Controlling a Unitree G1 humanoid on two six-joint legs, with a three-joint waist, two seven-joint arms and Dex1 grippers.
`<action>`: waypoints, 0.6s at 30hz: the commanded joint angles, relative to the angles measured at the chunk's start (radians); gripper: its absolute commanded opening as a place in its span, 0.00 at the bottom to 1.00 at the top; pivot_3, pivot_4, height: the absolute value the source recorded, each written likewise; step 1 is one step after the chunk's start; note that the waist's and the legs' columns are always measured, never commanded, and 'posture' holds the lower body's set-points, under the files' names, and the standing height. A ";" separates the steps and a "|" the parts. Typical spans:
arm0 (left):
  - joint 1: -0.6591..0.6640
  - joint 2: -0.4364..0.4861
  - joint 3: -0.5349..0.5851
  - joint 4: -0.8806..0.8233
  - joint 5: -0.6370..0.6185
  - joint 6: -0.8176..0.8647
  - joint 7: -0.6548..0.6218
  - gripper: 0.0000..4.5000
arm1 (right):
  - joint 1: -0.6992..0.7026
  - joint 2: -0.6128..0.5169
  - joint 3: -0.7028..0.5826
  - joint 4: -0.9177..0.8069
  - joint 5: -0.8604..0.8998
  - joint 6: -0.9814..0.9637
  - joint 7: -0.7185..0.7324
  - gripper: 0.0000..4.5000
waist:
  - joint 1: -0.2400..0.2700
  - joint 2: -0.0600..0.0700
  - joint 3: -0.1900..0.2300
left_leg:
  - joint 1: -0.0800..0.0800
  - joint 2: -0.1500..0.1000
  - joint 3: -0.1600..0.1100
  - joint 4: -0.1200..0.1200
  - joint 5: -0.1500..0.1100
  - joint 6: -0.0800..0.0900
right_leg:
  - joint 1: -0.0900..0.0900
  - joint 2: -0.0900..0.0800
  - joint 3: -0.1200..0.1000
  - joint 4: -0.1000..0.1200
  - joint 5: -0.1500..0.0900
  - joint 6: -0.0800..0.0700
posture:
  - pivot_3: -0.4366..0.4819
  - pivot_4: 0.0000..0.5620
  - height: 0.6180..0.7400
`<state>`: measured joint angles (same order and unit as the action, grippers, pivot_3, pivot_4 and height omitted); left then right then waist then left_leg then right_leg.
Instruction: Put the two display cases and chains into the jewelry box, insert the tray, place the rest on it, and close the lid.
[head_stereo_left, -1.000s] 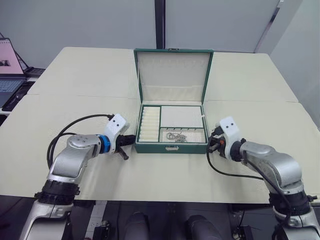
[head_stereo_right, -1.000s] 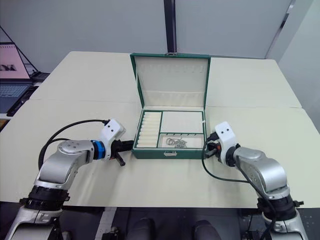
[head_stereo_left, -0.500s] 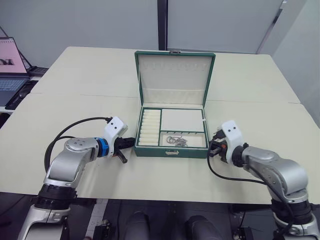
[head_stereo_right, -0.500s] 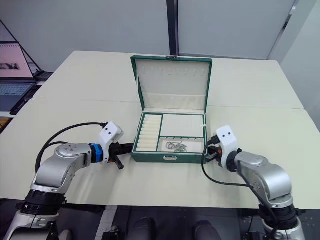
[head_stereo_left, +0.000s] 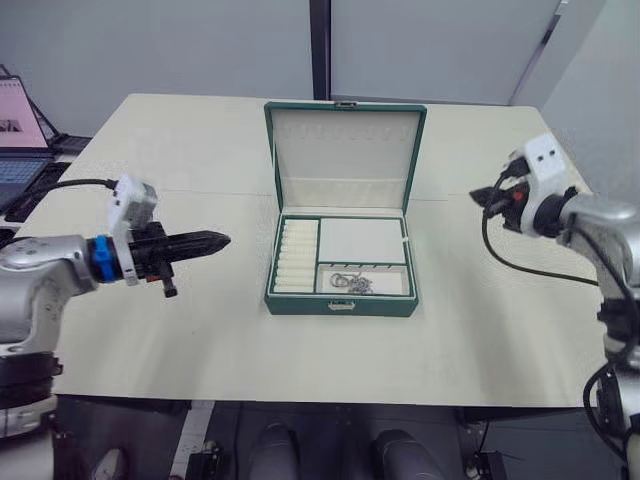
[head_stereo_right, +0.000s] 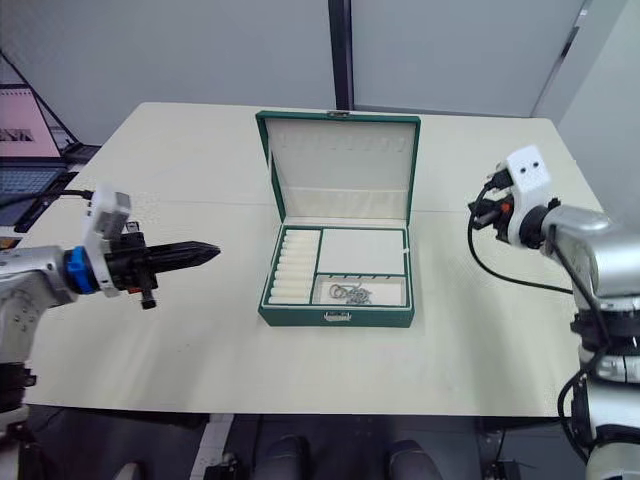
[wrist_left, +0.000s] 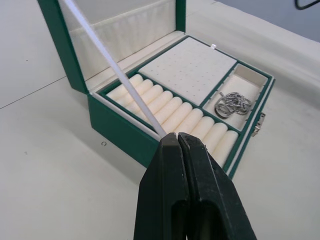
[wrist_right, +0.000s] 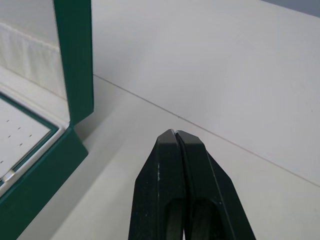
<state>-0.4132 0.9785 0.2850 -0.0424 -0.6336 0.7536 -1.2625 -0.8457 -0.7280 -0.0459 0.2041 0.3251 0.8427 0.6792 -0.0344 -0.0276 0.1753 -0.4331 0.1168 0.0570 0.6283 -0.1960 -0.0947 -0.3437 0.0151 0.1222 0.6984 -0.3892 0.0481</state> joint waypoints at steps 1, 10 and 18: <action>-0.015 0.067 0.043 -0.060 -0.069 0.044 -0.048 0.00 | -0.148 0.018 0.004 0.220 -0.018 -0.157 0.112 0.00 | 0.000 0.001 0.001 | 0.000 0.000 0.000 0.000 0.000 0.000 | 0.000 0.000 0.000 0.000 0.000 0.000 | 0.48 0.27 1.00; 0.010 0.085 0.077 -0.140 -0.172 0.105 -0.032 0.00 | -0.458 0.123 -0.006 0.760 -0.059 -0.428 0.285 0.00 | -0.017 0.002 0.003 | 0.000 0.001 0.001 0.001 0.000 0.000 | -0.001 0.000 0.000 0.000 0.000 0.000 | 0.48 0.27 1.00; 0.058 0.081 0.097 -0.196 -0.203 0.114 0.009 0.00 | -0.587 0.201 -0.032 0.961 -0.086 -0.546 0.310 0.00 | -0.026 0.002 0.003 | 0.000 0.001 0.001 0.001 0.000 0.000 | -0.001 0.000 0.000 0.000 0.000 0.000 | 0.48 0.27 1.00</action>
<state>-0.3555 1.0465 0.3433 -0.2055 -0.8184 0.8703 -1.2680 -1.3872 -0.5309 -0.0503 1.1601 0.2440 0.3320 0.9815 -0.0609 -0.0254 0.1784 -0.4330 0.1175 0.0578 0.6293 -0.1959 -0.0949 -0.3447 0.0151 0.1223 0.6989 -0.3892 0.0480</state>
